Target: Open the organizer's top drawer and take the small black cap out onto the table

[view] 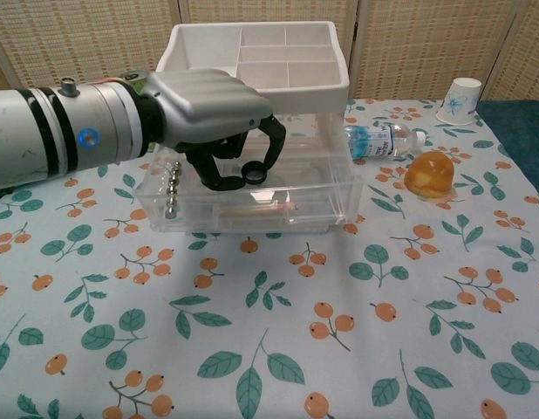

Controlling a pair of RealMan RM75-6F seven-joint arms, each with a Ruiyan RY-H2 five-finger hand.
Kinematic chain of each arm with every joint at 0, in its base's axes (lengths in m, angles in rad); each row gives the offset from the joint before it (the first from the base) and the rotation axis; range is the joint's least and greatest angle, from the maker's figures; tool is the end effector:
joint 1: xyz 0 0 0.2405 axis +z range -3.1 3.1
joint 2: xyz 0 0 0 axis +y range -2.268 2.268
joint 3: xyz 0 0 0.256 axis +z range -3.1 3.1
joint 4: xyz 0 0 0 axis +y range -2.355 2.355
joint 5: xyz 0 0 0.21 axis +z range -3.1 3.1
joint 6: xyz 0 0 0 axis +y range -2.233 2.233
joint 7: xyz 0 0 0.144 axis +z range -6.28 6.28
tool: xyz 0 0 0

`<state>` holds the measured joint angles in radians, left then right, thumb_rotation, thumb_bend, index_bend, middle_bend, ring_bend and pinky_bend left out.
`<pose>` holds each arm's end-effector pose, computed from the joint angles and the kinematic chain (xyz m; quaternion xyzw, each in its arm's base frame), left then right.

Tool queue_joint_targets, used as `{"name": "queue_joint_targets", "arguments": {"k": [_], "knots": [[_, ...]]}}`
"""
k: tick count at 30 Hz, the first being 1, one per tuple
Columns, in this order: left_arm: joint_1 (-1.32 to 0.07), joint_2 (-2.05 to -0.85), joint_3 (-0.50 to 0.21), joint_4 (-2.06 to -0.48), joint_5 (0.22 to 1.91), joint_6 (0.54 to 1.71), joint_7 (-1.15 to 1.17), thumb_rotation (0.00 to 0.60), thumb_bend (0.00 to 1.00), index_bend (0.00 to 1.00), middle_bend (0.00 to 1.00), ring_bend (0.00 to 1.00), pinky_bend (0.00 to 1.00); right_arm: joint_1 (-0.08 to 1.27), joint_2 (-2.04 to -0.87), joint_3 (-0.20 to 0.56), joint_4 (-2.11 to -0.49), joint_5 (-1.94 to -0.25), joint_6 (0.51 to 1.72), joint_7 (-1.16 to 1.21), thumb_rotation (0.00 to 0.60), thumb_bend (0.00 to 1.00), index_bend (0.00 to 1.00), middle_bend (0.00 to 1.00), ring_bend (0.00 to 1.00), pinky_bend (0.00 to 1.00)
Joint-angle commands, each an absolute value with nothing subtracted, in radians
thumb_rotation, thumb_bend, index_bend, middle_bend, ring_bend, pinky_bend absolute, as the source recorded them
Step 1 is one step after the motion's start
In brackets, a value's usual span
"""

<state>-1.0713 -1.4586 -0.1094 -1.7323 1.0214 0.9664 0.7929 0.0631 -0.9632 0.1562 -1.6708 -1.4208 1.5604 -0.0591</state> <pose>-0.0271 0.3274 -0.0126 -0.8592 -0.1270 -0.3360 0.3642 -0.3061 -0.1934 0.2326 0.5575 -0.3069 0.3818 0.6702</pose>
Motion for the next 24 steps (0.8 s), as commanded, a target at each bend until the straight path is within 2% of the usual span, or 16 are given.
{"name": "queue_joint_targets", "arguments": {"k": [1, 15, 24], "knots": [[-1.071, -1.463, -0.109, -1.726, 1.021, 0.968, 0.792, 0.600, 0.36, 0.41, 1.00, 1.00, 1.00, 0.062, -0.963, 0.156, -1.670, -1.421, 1.561, -0.058, 0.600, 0.26, 0.16, 0.21, 0.20, 0.23], [-1.060, -1.470, -0.109, -1.715, 1.051, 0.986, 0.768, 0.600, 0.36, 0.46, 1.00, 1.00, 1.00, 0.059, -0.963, 0.156, -1.669, -1.420, 1.563, -0.057, 0.600, 0.26, 0.16, 0.21, 0.20, 0.23], [-1.022, -1.427, -0.096, -1.771, 1.113, 1.028, 0.737, 0.600, 0.36, 0.47, 1.00, 1.00, 1.00, 0.060, -0.963, 0.157, -1.673, -1.424, 1.565, -0.057, 0.600, 0.26, 0.16, 0.21, 0.20, 0.23]]}}
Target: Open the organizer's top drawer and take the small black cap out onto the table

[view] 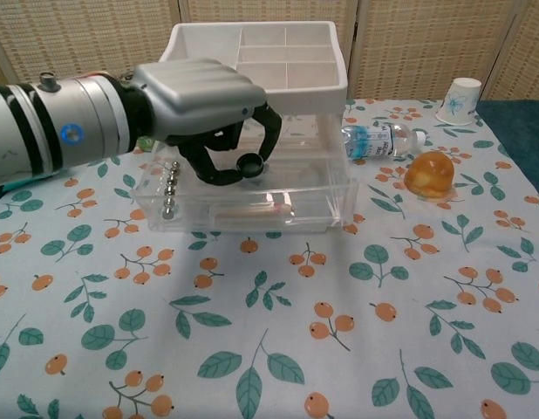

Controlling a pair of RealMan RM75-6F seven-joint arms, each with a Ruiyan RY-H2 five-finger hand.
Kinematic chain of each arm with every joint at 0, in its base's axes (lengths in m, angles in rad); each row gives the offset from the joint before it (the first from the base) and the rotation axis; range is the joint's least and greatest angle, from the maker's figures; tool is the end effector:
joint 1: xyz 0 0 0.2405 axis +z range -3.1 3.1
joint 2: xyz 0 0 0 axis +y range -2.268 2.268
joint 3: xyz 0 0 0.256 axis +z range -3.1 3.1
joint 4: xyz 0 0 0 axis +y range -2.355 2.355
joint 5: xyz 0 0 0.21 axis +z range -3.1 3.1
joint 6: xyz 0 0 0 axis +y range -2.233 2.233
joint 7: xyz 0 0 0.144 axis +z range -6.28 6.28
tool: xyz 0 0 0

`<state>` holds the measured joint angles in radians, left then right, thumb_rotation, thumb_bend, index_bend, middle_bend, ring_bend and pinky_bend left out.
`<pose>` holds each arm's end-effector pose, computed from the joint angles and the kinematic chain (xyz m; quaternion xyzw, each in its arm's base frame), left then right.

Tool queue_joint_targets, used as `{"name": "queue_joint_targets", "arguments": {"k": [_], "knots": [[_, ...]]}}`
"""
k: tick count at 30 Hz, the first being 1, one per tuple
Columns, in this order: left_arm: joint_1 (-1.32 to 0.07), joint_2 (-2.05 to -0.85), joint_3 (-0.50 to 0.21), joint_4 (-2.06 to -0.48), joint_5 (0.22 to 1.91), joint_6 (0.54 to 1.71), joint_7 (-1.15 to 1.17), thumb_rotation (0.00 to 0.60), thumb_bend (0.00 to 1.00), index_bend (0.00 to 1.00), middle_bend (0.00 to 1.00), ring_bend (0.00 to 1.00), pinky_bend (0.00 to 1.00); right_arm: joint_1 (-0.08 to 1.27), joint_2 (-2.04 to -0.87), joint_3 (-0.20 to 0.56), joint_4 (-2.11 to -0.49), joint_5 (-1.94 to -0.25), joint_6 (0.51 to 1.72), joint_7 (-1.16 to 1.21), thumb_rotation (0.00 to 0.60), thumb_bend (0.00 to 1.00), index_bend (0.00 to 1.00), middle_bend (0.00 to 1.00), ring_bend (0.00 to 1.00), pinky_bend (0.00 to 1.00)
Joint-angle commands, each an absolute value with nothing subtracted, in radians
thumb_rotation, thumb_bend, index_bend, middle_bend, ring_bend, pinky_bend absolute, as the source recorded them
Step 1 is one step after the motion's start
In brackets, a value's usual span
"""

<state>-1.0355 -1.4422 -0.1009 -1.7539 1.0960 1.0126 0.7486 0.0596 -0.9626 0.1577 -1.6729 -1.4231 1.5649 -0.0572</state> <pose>-0.0309 0.3217 -0.0032 -0.8483 -0.1276 -0.3611 0.3658 -0.3056 -0.1925 0.2331 0.5560 -0.3065 0.3839 0.6705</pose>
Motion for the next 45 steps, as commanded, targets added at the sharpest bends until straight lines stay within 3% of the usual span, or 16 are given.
{"name": "queue_joint_targets", "arguments": {"k": [1, 14, 26, 35, 45], "knots": [[-1.014, -1.421, -0.096, -1.778, 1.123, 1.037, 0.729, 0.600, 0.36, 0.47, 1.00, 1.00, 1.00, 0.060, -0.963, 0.157, -1.673, -1.424, 1.564, -0.057, 0.600, 0.26, 0.16, 0.21, 0.20, 0.23], [-0.869, -1.261, -0.041, -1.891, 1.273, 1.162, 0.619, 0.600, 0.36, 0.47, 1.00, 1.00, 1.00, 0.060, -0.961, 0.156, -1.685, -1.435, 1.570, -0.064, 0.600, 0.26, 0.16, 0.21, 0.20, 0.23], [-0.747, -1.137, 0.014, -1.943, 1.319, 1.204, 0.562, 0.600, 0.36, 0.46, 1.00, 1.00, 1.00, 0.069, -0.966, 0.157, -1.698, -1.447, 1.566, -0.078, 0.600, 0.26, 0.16, 0.21, 0.20, 0.23], [-0.652, -1.121, 0.059, -1.901, 1.269, 1.203, 0.524, 0.600, 0.36, 0.46, 1.00, 1.00, 1.00, 0.074, -0.971, 0.157, -1.690, -1.451, 1.562, -0.071, 0.600, 0.26, 0.16, 0.21, 0.20, 0.23], [-0.609, -1.182, 0.089, -1.849, 1.261, 1.141, 0.529, 0.600, 0.36, 0.46, 1.00, 1.00, 1.00, 0.075, -0.973, 0.156, -1.691, -1.455, 1.565, -0.072, 0.600, 0.26, 0.16, 0.21, 0.20, 0.23]]}}
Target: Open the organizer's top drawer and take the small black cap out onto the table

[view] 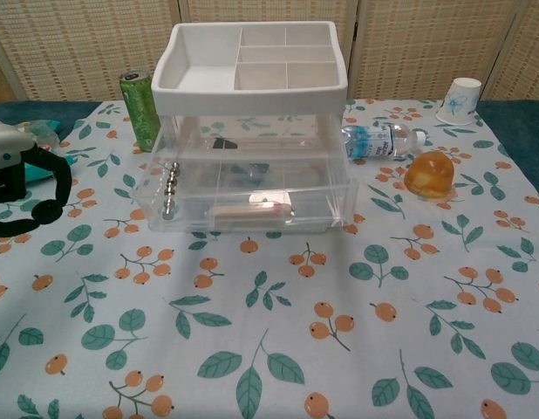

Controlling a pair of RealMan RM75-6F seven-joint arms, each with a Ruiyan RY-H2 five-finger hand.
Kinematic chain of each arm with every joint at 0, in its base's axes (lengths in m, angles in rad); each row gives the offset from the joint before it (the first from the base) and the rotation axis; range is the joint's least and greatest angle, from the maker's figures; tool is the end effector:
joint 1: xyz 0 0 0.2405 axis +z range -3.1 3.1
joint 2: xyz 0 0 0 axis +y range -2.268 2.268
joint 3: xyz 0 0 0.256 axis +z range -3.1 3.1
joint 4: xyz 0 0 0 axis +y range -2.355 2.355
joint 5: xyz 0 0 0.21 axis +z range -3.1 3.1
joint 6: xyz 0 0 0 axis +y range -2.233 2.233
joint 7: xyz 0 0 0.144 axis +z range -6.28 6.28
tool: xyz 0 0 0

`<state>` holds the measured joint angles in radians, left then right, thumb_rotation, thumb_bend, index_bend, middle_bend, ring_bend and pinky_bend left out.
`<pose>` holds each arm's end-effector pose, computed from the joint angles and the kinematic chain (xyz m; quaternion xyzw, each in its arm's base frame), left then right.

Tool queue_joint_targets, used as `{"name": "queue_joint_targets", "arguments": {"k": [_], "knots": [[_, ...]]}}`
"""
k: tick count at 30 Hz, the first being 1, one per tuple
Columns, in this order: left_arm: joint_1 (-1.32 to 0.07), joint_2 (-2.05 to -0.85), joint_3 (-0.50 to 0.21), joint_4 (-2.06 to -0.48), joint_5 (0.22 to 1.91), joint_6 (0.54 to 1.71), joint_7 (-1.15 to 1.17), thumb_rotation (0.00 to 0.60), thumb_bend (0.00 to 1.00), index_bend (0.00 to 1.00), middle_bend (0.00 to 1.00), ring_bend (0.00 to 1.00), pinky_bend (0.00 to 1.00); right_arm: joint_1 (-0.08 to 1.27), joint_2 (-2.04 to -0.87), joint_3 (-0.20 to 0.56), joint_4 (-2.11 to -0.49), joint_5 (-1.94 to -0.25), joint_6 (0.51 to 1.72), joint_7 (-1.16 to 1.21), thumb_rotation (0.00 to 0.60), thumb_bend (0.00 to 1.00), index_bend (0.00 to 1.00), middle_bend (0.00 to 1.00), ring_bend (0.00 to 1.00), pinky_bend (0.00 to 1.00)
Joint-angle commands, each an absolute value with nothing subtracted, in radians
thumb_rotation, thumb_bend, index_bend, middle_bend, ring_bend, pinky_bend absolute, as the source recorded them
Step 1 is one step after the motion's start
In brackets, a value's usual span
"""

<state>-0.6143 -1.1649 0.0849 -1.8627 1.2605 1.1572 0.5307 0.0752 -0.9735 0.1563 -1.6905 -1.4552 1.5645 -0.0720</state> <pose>-0.1939 0.2620 0.0711 -0.7984 -0.2820 -0.2792 0.4529 -0.2954 -0.1969 0.2253 0.5672 -0.3009 0.3971 0.6558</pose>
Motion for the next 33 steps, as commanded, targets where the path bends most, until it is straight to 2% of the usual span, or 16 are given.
{"name": "queue_joint_targets", "arguments": {"k": [1, 11, 16, 19, 24, 31, 33], "knots": [[-0.609, -1.191, 0.090, -1.842, 1.262, 1.132, 0.528, 0.600, 0.36, 0.46, 1.00, 1.00, 1.00, 0.075, -0.974, 0.156, -1.691, -1.455, 1.565, -0.073, 0.600, 0.26, 0.16, 0.21, 0.20, 0.23], [-0.621, -1.291, 0.066, -1.752, 1.236, 1.036, 0.493, 0.600, 0.36, 0.44, 1.00, 1.00, 1.00, 0.071, -0.975, 0.156, -1.689, -1.452, 1.571, -0.071, 0.600, 0.26, 0.16, 0.21, 0.20, 0.23], [-0.616, -1.320, 0.048, -1.718, 1.227, 1.026, 0.458, 0.600, 0.36, 0.40, 1.00, 1.00, 1.00, 0.070, -0.975, 0.157, -1.686, -1.450, 1.571, -0.070, 0.600, 0.26, 0.16, 0.21, 0.20, 0.23], [-0.611, -1.323, 0.042, -1.707, 1.222, 1.024, 0.447, 0.600, 0.36, 0.34, 1.00, 1.00, 1.00, 0.070, -0.978, 0.159, -1.681, -1.450, 1.575, -0.066, 0.600, 0.26, 0.16, 0.21, 0.20, 0.23], [-0.592, -1.308, 0.039, -1.716, 1.226, 1.046, 0.439, 0.600, 0.36, 0.25, 1.00, 1.00, 1.00, 0.072, -0.980, 0.157, -1.676, -1.448, 1.567, -0.061, 0.600, 0.26, 0.16, 0.21, 0.20, 0.23], [-0.532, -1.249, 0.005, -1.742, 1.208, 1.151, 0.401, 0.600, 0.36, 0.27, 1.00, 1.00, 1.00, 0.078, -0.975, 0.144, -1.670, -1.440, 1.528, -0.048, 0.600, 0.26, 0.16, 0.21, 0.20, 0.23], [-0.510, -1.226, -0.005, -1.748, 1.203, 1.186, 0.384, 0.600, 0.36, 0.29, 0.98, 0.97, 1.00, 0.079, -0.969, 0.139, -1.671, -1.437, 1.516, -0.044, 0.600, 0.26, 0.16, 0.21, 0.20, 0.23]]}}
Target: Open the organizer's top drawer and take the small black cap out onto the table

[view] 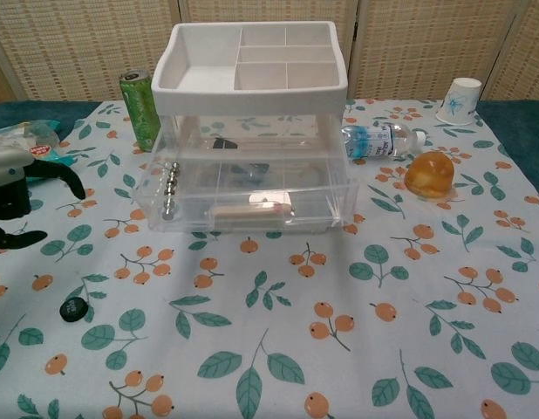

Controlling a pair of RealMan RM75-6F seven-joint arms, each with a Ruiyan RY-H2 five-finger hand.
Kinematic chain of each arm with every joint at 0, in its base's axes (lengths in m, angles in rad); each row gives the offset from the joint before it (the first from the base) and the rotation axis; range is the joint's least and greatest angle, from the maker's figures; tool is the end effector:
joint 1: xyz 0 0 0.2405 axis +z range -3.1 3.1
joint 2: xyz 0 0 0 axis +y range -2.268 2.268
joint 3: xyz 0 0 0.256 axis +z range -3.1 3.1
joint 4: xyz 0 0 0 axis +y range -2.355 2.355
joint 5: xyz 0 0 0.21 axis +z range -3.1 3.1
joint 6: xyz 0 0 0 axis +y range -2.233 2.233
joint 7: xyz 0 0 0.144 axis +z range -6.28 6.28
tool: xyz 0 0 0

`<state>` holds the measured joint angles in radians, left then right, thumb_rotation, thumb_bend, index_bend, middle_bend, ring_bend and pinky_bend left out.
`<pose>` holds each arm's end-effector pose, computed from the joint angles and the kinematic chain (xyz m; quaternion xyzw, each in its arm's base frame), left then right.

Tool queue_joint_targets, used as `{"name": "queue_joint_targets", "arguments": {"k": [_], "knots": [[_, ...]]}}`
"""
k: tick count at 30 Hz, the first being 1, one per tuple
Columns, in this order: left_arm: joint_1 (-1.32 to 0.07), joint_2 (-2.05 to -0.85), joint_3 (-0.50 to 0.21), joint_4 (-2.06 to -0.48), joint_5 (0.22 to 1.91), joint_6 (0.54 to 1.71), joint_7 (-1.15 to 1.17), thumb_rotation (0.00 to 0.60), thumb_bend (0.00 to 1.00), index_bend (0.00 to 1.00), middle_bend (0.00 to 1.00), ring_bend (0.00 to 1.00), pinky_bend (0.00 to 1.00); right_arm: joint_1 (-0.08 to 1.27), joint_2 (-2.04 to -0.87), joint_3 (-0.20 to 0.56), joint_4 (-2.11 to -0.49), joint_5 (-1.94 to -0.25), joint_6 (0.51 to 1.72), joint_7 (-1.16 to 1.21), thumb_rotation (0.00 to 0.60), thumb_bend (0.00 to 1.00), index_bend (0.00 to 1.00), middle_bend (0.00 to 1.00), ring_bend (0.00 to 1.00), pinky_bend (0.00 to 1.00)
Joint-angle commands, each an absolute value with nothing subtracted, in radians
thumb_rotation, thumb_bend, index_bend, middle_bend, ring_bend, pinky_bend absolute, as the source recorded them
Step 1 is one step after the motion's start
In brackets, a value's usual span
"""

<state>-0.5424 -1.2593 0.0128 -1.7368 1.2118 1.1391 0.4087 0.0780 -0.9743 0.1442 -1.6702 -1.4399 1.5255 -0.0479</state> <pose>-0.2202 0.2716 0.0568 -0.7491 -0.3575 -0.2986 0.4710 -0.3044 -0.1967 0.2218 0.5720 -0.3201 0.3829 0.6509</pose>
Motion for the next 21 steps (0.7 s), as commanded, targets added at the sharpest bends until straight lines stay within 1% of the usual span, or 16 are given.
{"name": "queue_joint_targets", "arguments": {"k": [1, 5, 6, 10, 15, 21], "knots": [[-0.500, -1.218, -0.010, -1.747, 1.202, 1.202, 0.380, 0.600, 0.36, 0.30, 0.97, 0.95, 1.00, 0.079, -0.967, 0.136, -1.671, -1.437, 1.511, -0.043, 0.600, 0.26, 0.16, 0.21, 0.20, 0.23], [-0.460, -1.191, -0.030, -1.744, 1.197, 1.265, 0.351, 0.600, 0.36, 0.30, 0.87, 0.82, 1.00, 0.081, -0.964, 0.120, -1.670, -1.442, 1.486, -0.039, 0.600, 0.26, 0.16, 0.21, 0.20, 0.23], [-0.449, -1.187, -0.035, -1.740, 1.196, 1.282, 0.344, 0.600, 0.36, 0.30, 0.83, 0.78, 0.98, 0.082, -0.964, 0.116, -1.670, -1.442, 1.479, -0.036, 0.600, 0.27, 0.16, 0.21, 0.20, 0.23], [-0.414, -1.186, -0.045, -1.716, 1.199, 1.339, 0.349, 0.600, 0.36, 0.30, 0.76, 0.69, 0.90, 0.080, -0.971, 0.108, -1.667, -1.439, 1.469, -0.030, 0.600, 0.27, 0.16, 0.22, 0.20, 0.23], [-0.363, -1.175, -0.041, -1.720, 1.217, 1.400, 0.343, 0.600, 0.36, 0.29, 0.73, 0.63, 0.84, 0.077, -0.978, 0.092, -1.663, -1.443, 1.455, -0.024, 0.600, 0.28, 0.16, 0.22, 0.20, 0.23], [-0.293, -1.162, -0.013, -1.752, 1.275, 1.480, 0.339, 0.600, 0.36, 0.30, 0.73, 0.63, 0.84, 0.075, -0.995, 0.080, -1.653, -1.443, 1.441, -0.007, 0.600, 0.28, 0.16, 0.22, 0.20, 0.23]]}}
